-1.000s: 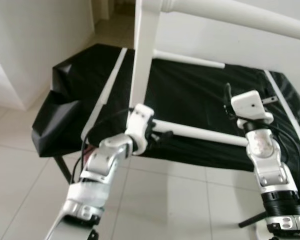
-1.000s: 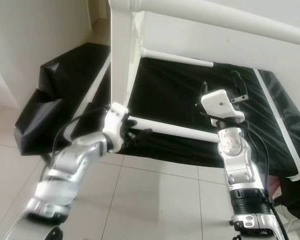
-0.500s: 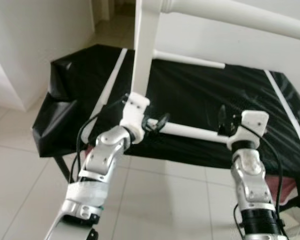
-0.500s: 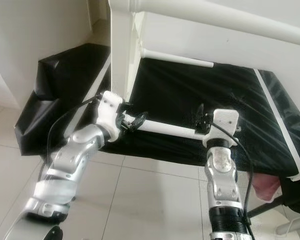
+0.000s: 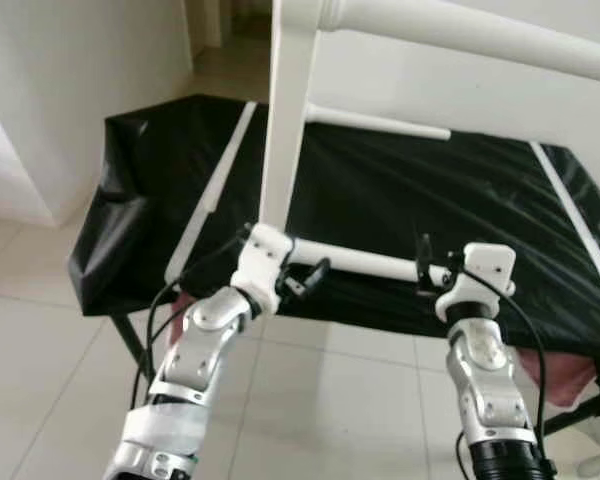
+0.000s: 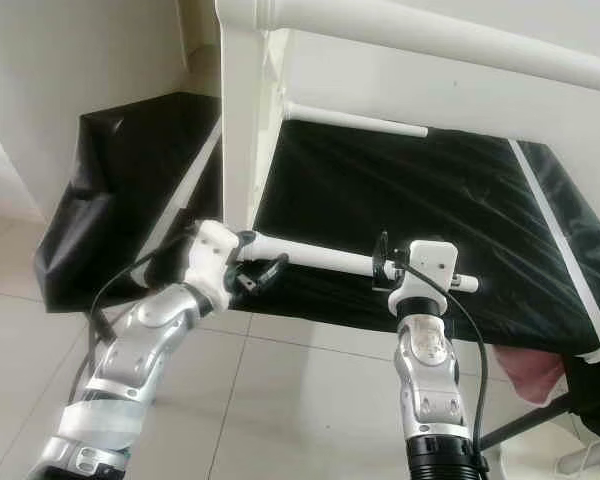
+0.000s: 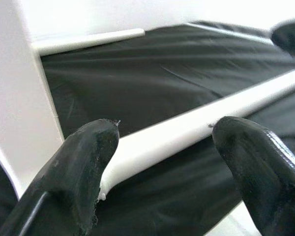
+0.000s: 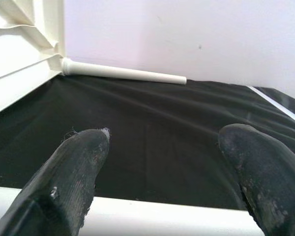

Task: Building children table

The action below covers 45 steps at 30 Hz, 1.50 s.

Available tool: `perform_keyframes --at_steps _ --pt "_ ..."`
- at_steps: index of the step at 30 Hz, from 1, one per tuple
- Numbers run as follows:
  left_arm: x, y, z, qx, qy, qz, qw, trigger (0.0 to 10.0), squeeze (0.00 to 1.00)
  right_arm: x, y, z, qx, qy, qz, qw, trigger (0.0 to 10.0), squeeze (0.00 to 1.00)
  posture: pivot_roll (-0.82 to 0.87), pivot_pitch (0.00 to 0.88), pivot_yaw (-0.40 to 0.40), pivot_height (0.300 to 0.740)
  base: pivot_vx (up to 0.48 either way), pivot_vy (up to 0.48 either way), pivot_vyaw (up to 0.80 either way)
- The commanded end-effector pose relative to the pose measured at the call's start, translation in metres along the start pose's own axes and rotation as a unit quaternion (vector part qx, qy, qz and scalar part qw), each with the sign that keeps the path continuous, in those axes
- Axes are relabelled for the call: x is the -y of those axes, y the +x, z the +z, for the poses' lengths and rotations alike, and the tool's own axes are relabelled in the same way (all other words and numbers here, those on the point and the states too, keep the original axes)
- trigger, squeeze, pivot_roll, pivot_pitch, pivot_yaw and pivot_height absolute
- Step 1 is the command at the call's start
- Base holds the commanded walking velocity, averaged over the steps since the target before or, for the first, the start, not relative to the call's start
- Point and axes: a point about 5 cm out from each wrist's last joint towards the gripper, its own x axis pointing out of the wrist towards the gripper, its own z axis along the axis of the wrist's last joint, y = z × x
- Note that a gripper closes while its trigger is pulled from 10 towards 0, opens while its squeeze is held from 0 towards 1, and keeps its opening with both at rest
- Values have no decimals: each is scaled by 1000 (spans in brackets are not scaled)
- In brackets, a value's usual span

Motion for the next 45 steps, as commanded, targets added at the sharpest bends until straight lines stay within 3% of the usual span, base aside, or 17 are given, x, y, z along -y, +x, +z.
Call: perform_keyframes --at_steps 1,5,16,18,19,22,23,25,30,34,35,37,38,39,40,45 --pt "-2 -4 -14 -24 15 51 998 10000 0 7 -2 -5 -13 0 -18 1000 10000 0 68 0 -52 740 0 0 0" --pt "-5 -10 -12 -1 -29 78 997 10000 0 5 -9 -8 -10 -8 -6 1000 10000 0 65 0 -49 740 0 0 0" --pt "-2 -13 -13 7 -10 80 997 10000 0 -2 -15 -12 -14 -16 16 1000 10000 0 66 0 -49 740 0 0 0" --pt "3 -11 -16 -10 -34 56 998 10000 0 -4 -15 -9 -9 -14 19 1000 10000 0 67 0 -51 740 0 0 0" --pt "13 -11 -28 -53 -93 5 994 10000 0 -4 -12 -5 -4 -11 15 1000 10000 0 74 0 -58 740 0 0 0" --pt "16 -11 -31 -62 -107 -8 992 10000 0 -4 -11 -4 -3 -11 14 1000 10000 0 74 0 -58 740 0 0 0" --pt "14 -9 -32 -67 -90 2 994 10000 0 -3 -7 2 17 -48 9 999 10000 0 73 0 -58 740 0 0 0" --pt "13 -3 -31 -71 -75 7 995 10000 0 -1 6 18 67 -135 -11 988 10000 0 72 0 -58 740 0 0 0" --pt "17 8 -29 -85 -71 -19 994 10000 0 -4 24 36 113 -193 -20 974 10000 0 71 0 -59 740 0 0 0" --pt "15 29 -6 -60 -86 -35 994 10000 0 -15 58 89 216 -288 -52 932 10000 0 68 0 -52 740 0 0 0" --pt "15 29 -6 -60 -86 -35 994 10000 0 -15 58 89 216 -288 -52 932 10000 0 68 0 -52 740 0 0 0" --pt "13 33 -1 -58 -95 -37 993 10000 0 -19 65 106 248 -320 -80 911 10000 0 66 0 -51 740 0 0 0" --pt "13 33 -1 -58 -95 -37 993 10000 0 -19 65 106 248 -320 -80 911 10000 0 66 0 -51 740 0 0 0" --pt "12 33 0 -56 -90 -38 994 10000 0 -21 67 110 258 -340 -87 900 10000 0 66 0 -51 740 0 0 0" --pt "11 34 2 -53 -86 -38 994 10000 0 -27 72 121 281 -379 -96 876 10000 0 64 0 -49 740 0 0 0" --pt "8 35 3 -50 -87 -37 994 10000 0 -28 75 129 295 -399 -110 861 10000 0 65 0 -53 740 0 0 0"
